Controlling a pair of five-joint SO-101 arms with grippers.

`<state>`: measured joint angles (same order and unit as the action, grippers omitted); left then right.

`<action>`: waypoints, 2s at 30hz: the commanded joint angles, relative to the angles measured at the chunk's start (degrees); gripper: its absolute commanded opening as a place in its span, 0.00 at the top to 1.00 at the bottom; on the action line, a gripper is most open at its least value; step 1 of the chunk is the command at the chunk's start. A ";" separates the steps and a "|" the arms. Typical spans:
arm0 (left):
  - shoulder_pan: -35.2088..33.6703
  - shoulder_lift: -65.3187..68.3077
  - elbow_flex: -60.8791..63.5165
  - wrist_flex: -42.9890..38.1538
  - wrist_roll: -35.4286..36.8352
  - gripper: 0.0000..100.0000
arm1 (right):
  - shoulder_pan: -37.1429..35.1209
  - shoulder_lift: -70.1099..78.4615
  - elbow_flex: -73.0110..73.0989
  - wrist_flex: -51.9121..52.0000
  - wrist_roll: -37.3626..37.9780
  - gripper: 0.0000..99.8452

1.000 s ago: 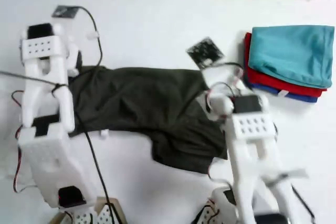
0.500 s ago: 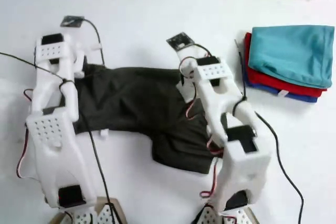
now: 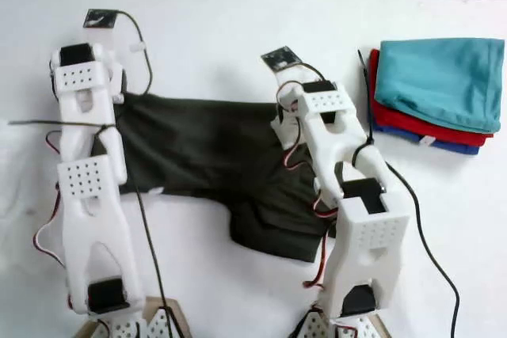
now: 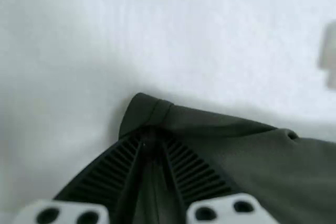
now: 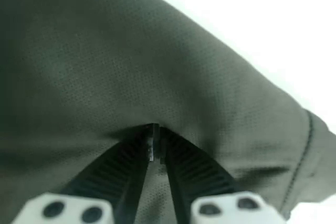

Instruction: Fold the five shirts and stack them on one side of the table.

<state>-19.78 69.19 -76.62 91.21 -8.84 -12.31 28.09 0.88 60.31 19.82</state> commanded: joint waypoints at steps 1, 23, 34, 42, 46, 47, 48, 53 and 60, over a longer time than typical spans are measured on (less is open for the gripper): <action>0.09 -1.05 -11.30 7.82 0.97 0.97 | 2.24 -2.07 -1.76 -0.92 0.00 0.98; -2.73 -41.76 55.87 10.37 -2.11 0.97 | 1.89 -16.66 -1.41 9.63 0.00 0.98; -5.63 -58.29 90.68 -8.53 -4.40 0.97 | 1.80 -16.40 -1.32 9.63 0.00 0.98; -8.79 -58.20 92.88 -17.32 -6.86 0.97 | 1.80 -16.40 -1.32 9.71 0.00 0.98; -9.85 -58.64 92.35 -21.19 -7.12 0.97 | 1.80 -16.31 -1.32 9.71 0.00 0.98; -9.58 -58.46 91.82 -21.01 -7.12 0.97 | 1.80 -16.31 -1.23 9.71 0.00 0.98; -9.49 -58.20 91.38 -21.01 -7.12 0.97 | 1.80 -16.31 -1.23 9.71 0.00 0.98; -9.58 -58.20 90.51 -21.63 -7.12 0.97 | 1.80 -16.40 -1.23 9.98 0.00 0.98; -9.93 -58.02 91.82 -21.54 -7.47 0.97 | 0.13 -19.74 -3.08 9.19 -0.53 0.91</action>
<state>-29.01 14.15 16.04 69.58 -15.52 -11.69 13.58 0.70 70.59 19.82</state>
